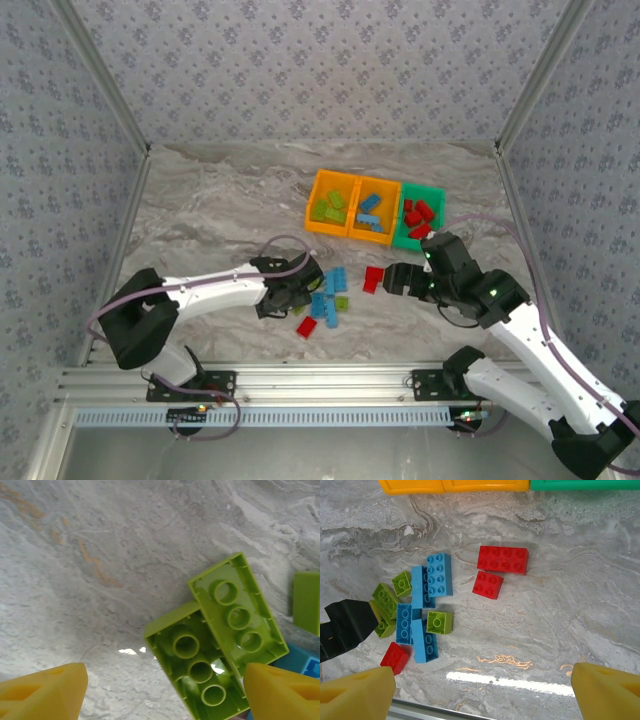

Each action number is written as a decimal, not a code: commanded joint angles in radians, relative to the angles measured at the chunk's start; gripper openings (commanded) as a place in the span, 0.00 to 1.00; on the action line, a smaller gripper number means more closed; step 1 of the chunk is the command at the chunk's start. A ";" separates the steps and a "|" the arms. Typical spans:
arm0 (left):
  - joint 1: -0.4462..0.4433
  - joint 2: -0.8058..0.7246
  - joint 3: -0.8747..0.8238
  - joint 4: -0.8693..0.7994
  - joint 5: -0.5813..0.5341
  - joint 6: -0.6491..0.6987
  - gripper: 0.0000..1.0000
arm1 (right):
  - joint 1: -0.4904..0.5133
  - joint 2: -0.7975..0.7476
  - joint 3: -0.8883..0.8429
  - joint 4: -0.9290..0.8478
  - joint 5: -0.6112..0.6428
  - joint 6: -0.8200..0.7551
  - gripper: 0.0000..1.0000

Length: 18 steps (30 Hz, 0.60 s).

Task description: Sort the legos into containers by color

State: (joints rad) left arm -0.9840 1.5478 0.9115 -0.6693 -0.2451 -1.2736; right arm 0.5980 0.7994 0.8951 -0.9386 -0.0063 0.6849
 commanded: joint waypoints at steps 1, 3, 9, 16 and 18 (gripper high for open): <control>-0.001 0.027 0.016 0.030 0.021 -0.014 0.80 | 0.009 -0.005 0.001 -0.014 0.024 0.017 0.93; -0.001 0.029 0.007 0.034 0.028 -0.015 0.78 | 0.011 -0.005 -0.001 -0.017 0.029 0.021 0.94; -0.001 0.017 -0.041 0.046 0.045 -0.029 0.63 | 0.016 0.000 -0.002 0.002 0.029 0.030 0.94; -0.001 -0.058 -0.115 0.078 0.037 -0.029 0.48 | 0.023 0.026 0.005 0.022 0.020 0.034 0.94; -0.001 -0.059 -0.127 0.076 0.040 -0.021 0.45 | 0.033 0.034 0.005 0.044 -0.016 0.019 0.93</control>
State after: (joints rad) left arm -0.9840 1.5139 0.7956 -0.5957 -0.2085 -1.3014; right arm 0.6159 0.8288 0.8951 -0.9203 0.0010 0.6960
